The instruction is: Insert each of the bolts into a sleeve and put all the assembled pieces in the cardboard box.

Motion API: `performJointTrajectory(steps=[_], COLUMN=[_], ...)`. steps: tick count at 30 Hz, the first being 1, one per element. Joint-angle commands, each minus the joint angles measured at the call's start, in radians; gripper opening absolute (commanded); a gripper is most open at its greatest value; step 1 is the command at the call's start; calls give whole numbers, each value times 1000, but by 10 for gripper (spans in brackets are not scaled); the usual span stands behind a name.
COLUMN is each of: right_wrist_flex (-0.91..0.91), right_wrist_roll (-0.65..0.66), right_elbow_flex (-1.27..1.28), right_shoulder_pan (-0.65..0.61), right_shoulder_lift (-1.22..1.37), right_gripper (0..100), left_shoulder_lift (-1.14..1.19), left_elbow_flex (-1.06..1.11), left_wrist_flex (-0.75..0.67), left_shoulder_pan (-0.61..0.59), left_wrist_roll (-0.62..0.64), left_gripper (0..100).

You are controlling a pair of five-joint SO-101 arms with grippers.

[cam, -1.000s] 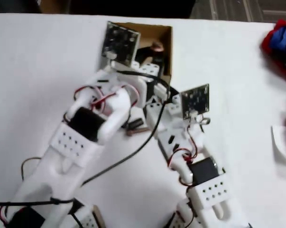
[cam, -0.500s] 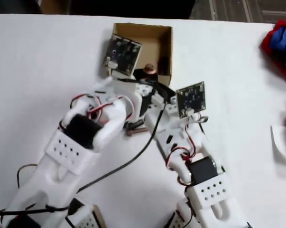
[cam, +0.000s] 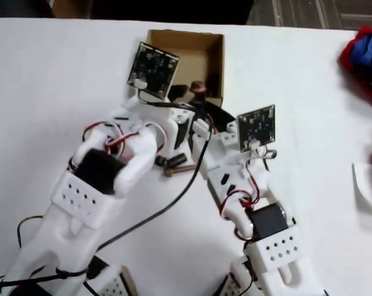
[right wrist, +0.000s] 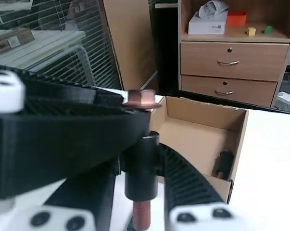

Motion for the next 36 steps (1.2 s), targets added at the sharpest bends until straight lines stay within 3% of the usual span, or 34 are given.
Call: performJointTrajectory(steps=[1, 15, 22, 26, 31, 36], right_wrist_flex=[-2, -5, -105, 5, 314, 607], right_wrist_roll=[-5, -5, -3, 14, 77, 74], right_elbow_flex=[-74, -68, -149, -505, -1145, -1814], right_shoulder_pan=[16, 18, 79, 147, 145, 136], right_shoulder_lift=[-4, 12, 331, 654, 1081, 1546], right_gripper=[19, 19, 19, 19, 19, 19], left_shoulder_lift=[-9, -184, -199, -199, -201, -201], left_elbow_flex=[-62, -71, -67, -59, -25, 90], left_wrist_flex=[15, 34, 43, 43, 43, 38], left_shoulder_pan=[-17, -26, -158, -272, -391, -459], left_wrist_roll=[-20, -26, -28, -40, -176, -196], left_gripper=[128, 128, 128, 128, 128, 128])
